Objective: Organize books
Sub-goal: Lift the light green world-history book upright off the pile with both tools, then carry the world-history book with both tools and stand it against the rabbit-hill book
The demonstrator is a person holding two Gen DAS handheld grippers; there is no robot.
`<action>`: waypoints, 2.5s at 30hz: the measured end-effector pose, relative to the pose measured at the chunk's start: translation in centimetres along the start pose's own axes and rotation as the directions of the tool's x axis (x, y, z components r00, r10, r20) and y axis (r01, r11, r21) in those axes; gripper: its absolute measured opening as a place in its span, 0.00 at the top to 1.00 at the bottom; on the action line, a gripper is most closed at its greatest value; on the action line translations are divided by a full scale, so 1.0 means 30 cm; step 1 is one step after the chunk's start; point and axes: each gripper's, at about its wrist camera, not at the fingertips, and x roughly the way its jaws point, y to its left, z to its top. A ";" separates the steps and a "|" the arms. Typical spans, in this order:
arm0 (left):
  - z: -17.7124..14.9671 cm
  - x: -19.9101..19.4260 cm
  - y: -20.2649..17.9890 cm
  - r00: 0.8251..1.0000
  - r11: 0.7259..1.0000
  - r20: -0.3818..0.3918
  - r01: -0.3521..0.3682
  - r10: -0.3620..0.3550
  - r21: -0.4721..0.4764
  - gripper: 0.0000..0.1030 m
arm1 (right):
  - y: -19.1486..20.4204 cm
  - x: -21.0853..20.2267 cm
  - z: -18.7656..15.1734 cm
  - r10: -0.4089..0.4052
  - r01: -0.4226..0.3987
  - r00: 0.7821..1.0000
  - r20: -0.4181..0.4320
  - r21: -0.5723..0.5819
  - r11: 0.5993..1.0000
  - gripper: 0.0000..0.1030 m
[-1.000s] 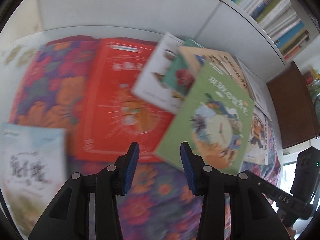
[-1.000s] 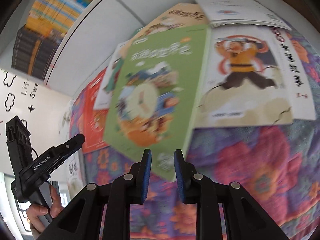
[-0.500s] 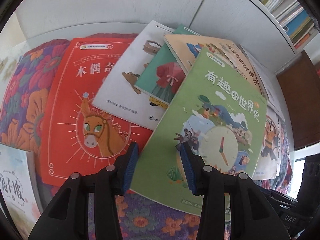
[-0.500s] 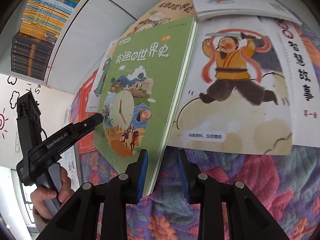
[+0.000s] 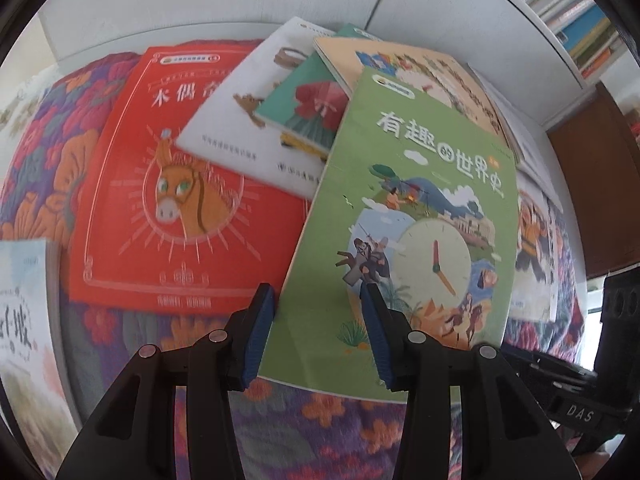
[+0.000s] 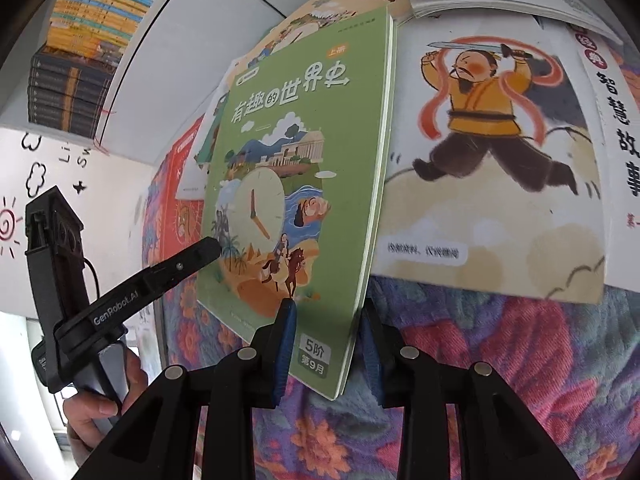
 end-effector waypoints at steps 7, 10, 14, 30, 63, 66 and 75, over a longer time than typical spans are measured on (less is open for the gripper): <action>-0.123 -0.020 -0.028 0.999 1.000 -0.048 0.025 -0.024 0.011 0.60 | -0.027 -0.043 -0.048 -0.032 0.032 0.999 -0.023 -0.019 0.999 0.69; -0.186 -0.033 -0.052 0.995 0.998 -0.079 0.064 -0.064 0.004 0.60 | -0.050 -0.076 -0.081 -0.050 0.049 0.998 -0.041 -0.026 0.998 0.69; -0.265 -0.051 -0.100 0.988 0.995 -0.118 0.101 -0.098 0.020 0.60 | -0.083 -0.114 -0.139 -0.107 0.103 0.991 -0.078 -0.056 0.993 0.68; -0.276 0.005 -0.067 0.932 0.962 -0.239 0.271 -0.272 -0.039 0.62 | -0.197 -0.190 -0.157 -0.158 0.135 0.978 -0.139 -0.165 0.977 0.64; -0.141 0.054 -0.152 0.940 0.968 -0.232 0.249 -0.251 -0.038 0.60 | -0.252 -0.187 -0.066 0.004 -0.009 0.997 -0.080 -0.063 0.998 0.66; -0.142 0.051 -0.201 0.962 0.983 -0.208 0.185 -0.179 0.012 0.55 | -0.225 -0.173 -0.066 -0.032 0.025 0.997 -0.074 -0.084 0.996 0.66; -0.155 0.035 -0.195 0.970 0.986 -0.178 0.168 -0.168 -0.011 0.55 | -0.195 -0.167 -0.061 -0.076 0.071 0.996 -0.048 -0.092 0.993 0.65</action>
